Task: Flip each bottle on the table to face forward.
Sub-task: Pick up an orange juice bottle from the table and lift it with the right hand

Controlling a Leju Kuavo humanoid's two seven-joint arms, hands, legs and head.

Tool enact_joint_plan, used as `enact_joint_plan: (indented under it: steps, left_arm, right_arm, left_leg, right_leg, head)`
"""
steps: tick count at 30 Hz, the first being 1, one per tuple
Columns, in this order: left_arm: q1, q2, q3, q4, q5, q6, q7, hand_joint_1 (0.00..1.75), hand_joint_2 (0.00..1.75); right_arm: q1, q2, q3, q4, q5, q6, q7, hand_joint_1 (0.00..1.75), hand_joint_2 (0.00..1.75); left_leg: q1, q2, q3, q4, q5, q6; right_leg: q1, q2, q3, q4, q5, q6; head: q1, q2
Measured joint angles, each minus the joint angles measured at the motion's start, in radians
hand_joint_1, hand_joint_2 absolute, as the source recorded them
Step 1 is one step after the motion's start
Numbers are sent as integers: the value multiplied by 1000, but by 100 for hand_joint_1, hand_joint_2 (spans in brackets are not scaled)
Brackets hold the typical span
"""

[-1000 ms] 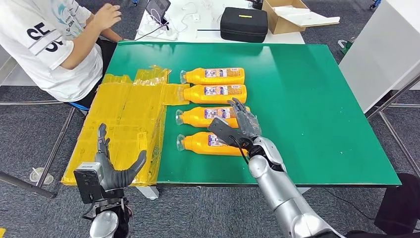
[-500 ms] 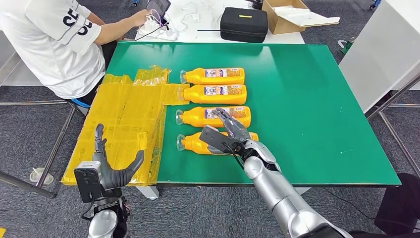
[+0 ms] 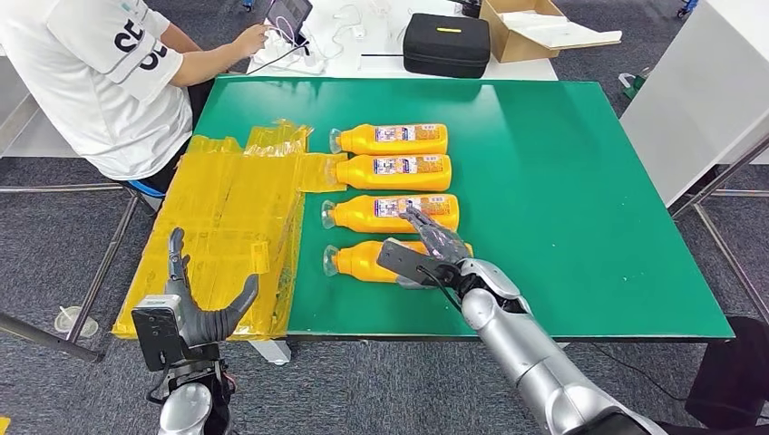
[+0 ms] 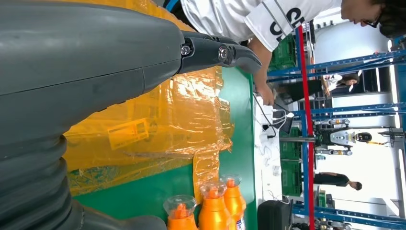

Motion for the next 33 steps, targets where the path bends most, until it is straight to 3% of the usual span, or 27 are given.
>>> enact_joint_plan:
  steps: [8, 18, 29, 32, 33]
  left_arm:
    - [0, 0, 2, 12, 4, -4, 2, 0, 175]
    - [-1, 0, 2, 21, 11, -8, 10, 0, 175]
    - [-12, -1, 6, 44, 26, -9, 18, 0, 175]
    - [-18, -4, 6, 53, 33, -14, 19, 0, 175]
    - [-19, -4, 6, 56, 34, -15, 20, 0, 175]
  right_arm:
    - [5, -42, 16, 3, 7, 6, 31, 0, 175]
    - [2, -58, 30, 19, 21, 22, 46, 0, 175]
    - [-74, -62, 98, 104, 27, 96, 50, 0, 175]
    - [-94, -57, 116, 134, 24, 106, 50, 17, 175]
    - [-100, -55, 121, 144, 24, 108, 50, 48, 175]
  left_leg:
    - [0, 0, 0, 0, 0, 0]
    - [0, 0, 0, 0, 0, 0]
    - [0, 0, 1, 0, 0, 0]
    - [0, 0, 1, 0, 0, 0]
    - [0, 0, 1, 0, 0, 0]
  right_leg:
    - [0, 0, 0, 0, 0, 0]
    - [0, 0, 0, 0, 0, 0]
    - [0, 0, 1, 0, 0, 0]
    - [0, 0, 1, 0, 0, 0]
    - [0, 0, 1, 0, 0, 0]
  head:
    - [0, 0]
    - [0, 0]
    - [0, 0]
    - [0, 0]
    - [0, 0]
